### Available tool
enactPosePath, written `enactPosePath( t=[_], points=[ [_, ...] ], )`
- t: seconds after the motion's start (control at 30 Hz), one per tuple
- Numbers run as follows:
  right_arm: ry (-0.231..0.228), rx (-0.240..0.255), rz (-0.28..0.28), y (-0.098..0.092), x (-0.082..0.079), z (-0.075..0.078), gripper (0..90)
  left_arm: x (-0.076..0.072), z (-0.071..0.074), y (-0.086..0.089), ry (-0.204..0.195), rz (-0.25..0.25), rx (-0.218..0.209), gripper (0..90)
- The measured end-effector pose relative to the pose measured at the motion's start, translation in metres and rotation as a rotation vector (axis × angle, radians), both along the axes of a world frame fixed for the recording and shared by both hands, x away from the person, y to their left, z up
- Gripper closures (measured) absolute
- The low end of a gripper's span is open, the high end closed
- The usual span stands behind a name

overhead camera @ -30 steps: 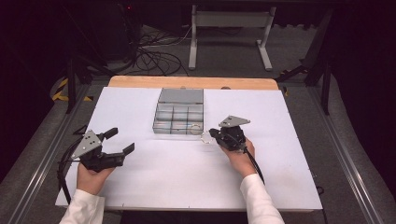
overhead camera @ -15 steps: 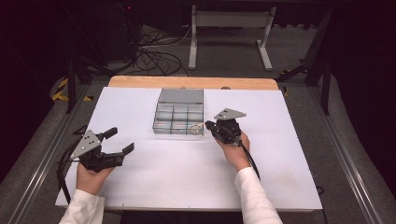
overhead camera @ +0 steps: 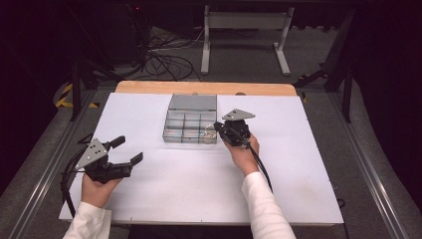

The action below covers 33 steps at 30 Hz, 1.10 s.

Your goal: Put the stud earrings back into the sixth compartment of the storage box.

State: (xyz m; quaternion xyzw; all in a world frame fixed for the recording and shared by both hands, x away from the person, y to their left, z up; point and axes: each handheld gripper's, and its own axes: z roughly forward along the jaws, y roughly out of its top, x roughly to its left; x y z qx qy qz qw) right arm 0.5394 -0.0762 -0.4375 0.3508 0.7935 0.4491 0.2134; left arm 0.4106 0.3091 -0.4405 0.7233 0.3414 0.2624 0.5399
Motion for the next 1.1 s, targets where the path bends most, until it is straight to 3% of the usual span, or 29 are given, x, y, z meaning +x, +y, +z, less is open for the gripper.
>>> enactPosePath(
  t=[0.37, 0.93, 1.0, 1.1],
  points=[
    [0.009, -0.018, -0.012, 0.016, 0.011, -0.005, 87.4, 0.000, 0.000, 0.001, 0.006, 0.000, 0.000, 13.4],
    [0.068, -0.112, -0.014, 0.029, 0.019, -0.023, 87.0, 0.001, -0.001, 0.002, 0.004, 0.002, -0.001, 13.3],
    [0.076, -0.117, -0.004, 0.030, 0.020, -0.024, 85.7, 0.001, -0.001, 0.002, 0.005, 0.002, -0.001, 13.3],
    [0.063, -0.115, -0.005, 0.030, 0.019, -0.022, 72.5, 0.001, -0.001, 0.002, 0.005, 0.002, -0.001, 13.3]
  ],
)
